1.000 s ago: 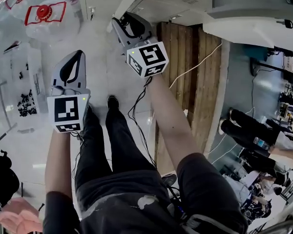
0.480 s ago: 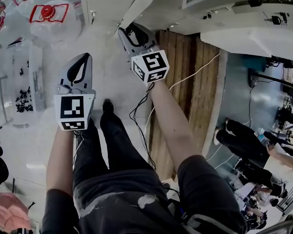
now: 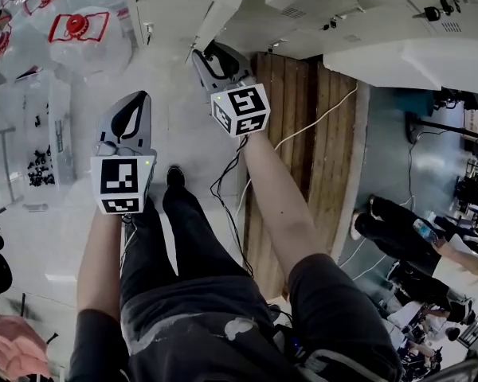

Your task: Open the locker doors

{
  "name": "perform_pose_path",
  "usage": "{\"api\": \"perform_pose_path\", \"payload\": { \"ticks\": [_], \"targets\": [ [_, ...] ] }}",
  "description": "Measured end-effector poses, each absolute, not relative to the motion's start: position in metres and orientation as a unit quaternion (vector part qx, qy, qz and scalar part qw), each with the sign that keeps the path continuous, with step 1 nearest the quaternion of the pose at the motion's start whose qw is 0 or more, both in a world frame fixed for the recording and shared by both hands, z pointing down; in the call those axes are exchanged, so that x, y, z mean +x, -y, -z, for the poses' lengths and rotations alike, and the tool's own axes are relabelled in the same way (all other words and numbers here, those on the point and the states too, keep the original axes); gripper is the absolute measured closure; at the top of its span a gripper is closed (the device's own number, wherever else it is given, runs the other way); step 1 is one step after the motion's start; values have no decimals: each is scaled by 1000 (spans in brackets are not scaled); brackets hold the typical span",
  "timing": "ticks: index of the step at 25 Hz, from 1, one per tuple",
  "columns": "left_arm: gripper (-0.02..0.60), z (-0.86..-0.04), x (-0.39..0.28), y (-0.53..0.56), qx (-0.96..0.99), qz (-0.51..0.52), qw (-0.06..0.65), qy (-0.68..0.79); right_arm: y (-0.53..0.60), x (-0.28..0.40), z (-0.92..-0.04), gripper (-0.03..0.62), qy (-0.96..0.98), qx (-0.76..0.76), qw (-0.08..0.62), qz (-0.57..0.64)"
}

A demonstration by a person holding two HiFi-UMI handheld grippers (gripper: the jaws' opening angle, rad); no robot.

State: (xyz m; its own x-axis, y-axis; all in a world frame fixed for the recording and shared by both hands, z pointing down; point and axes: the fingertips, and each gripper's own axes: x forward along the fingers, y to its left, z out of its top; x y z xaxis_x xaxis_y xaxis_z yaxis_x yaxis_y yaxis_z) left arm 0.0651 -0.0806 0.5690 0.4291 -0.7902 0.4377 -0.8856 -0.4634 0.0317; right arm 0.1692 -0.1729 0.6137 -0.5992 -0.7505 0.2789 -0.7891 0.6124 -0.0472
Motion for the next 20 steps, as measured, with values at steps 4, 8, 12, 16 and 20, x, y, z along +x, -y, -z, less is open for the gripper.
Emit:
{"api": "perform_pose_path", "payload": {
  "ticks": [4, 8, 12, 16, 20],
  "targets": [
    [572, -563, 67, 71, 834, -193, 125, 502, 162, 170, -608, 375, 896, 420, 99, -104],
    [572, -549, 63, 57, 830, -203, 119, 505, 147, 173, -597, 350, 893, 427, 94, -106],
    [572, -525, 61, 46, 824, -203, 115, 516, 129, 184, -571, 345, 887, 443, 79, -108],
    [572, -494, 58, 43, 821, -189, 106, 528, 115, 196, -538, 345, 882, 455, 63, -106],
    [572, -462, 61, 49, 825, -179, 90, 529, 105, 204, -504, 345, 877, 468, 53, -98]
  ]
}}
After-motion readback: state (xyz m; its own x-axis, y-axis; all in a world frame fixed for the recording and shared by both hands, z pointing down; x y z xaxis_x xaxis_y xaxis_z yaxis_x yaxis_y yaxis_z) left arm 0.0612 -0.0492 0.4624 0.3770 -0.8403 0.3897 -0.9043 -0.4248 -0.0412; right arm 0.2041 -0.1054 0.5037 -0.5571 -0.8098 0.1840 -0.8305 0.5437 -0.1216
